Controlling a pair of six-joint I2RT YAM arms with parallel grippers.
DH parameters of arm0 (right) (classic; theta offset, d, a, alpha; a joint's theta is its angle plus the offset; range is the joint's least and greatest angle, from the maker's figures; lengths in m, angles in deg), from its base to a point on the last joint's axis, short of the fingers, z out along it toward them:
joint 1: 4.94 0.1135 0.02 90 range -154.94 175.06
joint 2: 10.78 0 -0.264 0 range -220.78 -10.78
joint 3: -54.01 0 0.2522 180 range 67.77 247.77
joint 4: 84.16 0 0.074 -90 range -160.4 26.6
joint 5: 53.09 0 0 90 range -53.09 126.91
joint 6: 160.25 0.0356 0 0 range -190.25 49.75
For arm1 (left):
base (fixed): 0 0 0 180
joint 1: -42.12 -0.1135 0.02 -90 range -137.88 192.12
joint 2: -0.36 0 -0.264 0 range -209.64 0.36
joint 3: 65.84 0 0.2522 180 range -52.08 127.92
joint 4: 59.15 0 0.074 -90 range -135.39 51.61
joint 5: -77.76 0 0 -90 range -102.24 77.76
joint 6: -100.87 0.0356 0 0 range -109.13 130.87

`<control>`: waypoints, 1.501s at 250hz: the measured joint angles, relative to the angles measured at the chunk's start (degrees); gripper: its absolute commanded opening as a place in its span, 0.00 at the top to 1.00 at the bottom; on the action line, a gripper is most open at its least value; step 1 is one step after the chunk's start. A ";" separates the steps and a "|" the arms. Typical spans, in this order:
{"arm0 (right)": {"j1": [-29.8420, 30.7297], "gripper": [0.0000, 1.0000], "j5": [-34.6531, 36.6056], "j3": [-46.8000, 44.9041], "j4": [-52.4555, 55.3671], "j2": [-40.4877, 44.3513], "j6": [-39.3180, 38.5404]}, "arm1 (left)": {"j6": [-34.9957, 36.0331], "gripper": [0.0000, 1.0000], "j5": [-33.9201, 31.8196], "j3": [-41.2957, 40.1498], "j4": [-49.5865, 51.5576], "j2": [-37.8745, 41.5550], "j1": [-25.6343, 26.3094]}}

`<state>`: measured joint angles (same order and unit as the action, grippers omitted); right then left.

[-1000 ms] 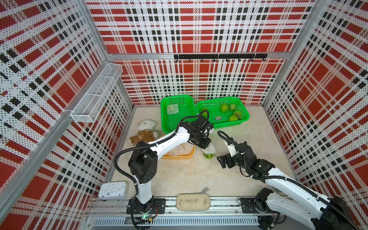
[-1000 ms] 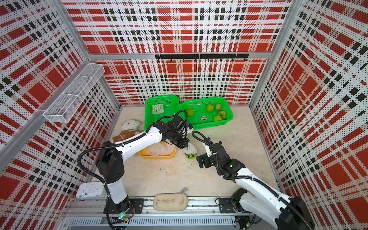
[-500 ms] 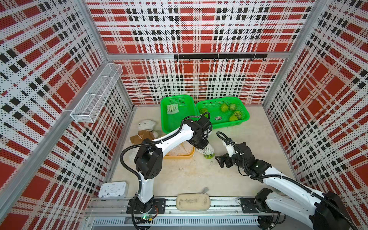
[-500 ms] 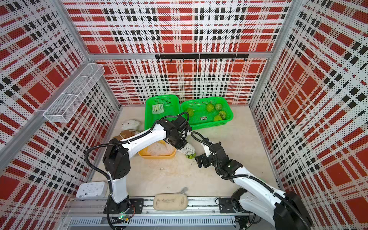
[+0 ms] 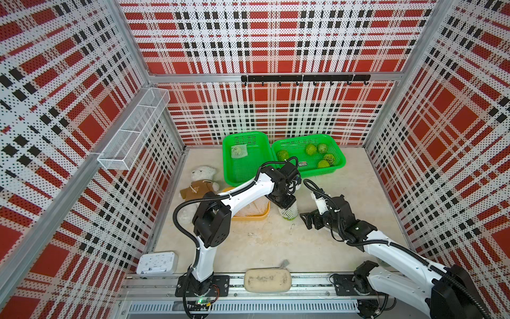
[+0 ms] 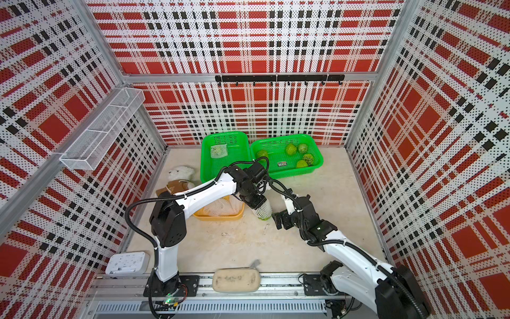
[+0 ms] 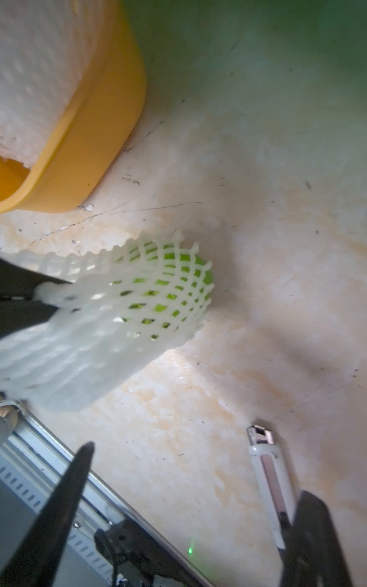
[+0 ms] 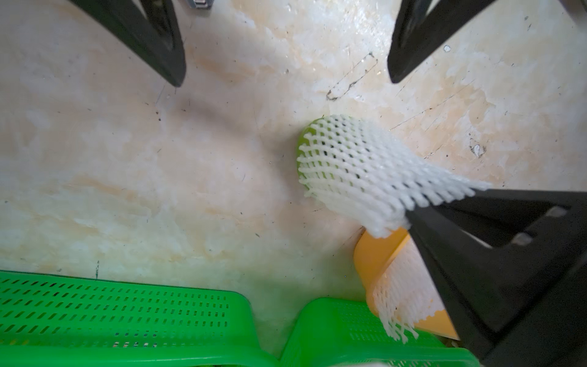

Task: Sleeve custard apples in foam nets
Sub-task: Put on the foam net on the custard apple.

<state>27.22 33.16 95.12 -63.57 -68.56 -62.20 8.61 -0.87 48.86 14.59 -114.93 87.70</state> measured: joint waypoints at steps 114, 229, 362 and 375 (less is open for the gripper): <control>-0.15 0.00 -6.38 -6.36 -14.49 -2.82 -1.03 | 1.29 1.00 0.11 4.28 1.95 -4.11 -0.70; 0.35 0.00 -12.57 -10.71 -35.85 -16.79 -2.97 | 1.79 1.00 0.72 2.91 3.58 -4.13 -0.85; 0.90 0.00 -11.54 -10.14 -65.77 -41.29 -4.70 | 1.49 1.00 3.61 1.92 2.03 -4.37 -1.27; 0.90 0.00 -11.76 -9.68 -67.01 -42.34 -4.70 | 1.42 1.00 3.85 1.88 1.77 -4.39 -1.31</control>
<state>28.12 21.40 85.44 -130.58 -110.90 -66.90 10.03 2.98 50.74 16.36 -119.32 86.39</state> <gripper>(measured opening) 0.998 0.052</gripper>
